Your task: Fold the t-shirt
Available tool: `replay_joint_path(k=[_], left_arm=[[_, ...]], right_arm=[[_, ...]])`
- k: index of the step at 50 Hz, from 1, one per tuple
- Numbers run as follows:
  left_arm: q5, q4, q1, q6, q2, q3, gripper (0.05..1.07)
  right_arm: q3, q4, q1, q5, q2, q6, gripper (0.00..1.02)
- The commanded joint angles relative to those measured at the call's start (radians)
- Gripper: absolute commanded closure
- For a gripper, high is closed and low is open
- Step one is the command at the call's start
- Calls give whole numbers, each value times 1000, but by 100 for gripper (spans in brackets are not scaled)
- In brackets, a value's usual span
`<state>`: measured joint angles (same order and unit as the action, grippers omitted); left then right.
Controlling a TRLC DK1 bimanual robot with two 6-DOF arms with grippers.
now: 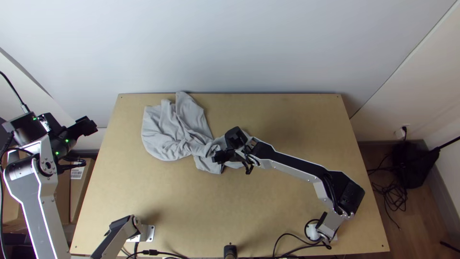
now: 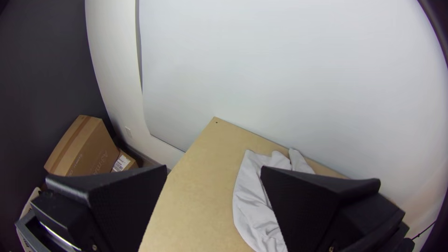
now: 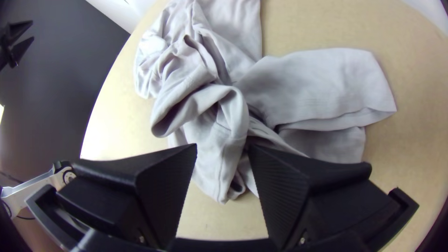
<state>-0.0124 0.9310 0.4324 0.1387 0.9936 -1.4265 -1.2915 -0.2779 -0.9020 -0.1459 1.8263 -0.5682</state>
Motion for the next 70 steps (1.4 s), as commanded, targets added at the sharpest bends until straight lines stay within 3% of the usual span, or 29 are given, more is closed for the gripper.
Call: replay_joint_path(k=[1,11,16,23,26,40,52,70], left_arm=[[-4,-15,6,-4,-15,17,10],[-4,-17,6,-4,-13,23,10],[-4,-18,6,-2,-13,29,10],[-4,-24,8,-1,-15,41,10],[-4,-32,8,-2,-16,49,10],[8,-52,-41,-8,-9,83,10],[5,-113,-178,-128,62,132,10],[9,-256,-248,-114,295,147,10]], right_arm=[[-28,-1,3,12,-7,10,50],[-32,32,3,19,30,10,51],[-40,37,3,19,57,8,84],[-42,39,6,17,87,7,87],[-38,39,15,19,88,14,100],[20,37,28,17,-42,18,100],[83,13,43,19,-160,31,100],[189,-106,60,58,-309,87,100]])
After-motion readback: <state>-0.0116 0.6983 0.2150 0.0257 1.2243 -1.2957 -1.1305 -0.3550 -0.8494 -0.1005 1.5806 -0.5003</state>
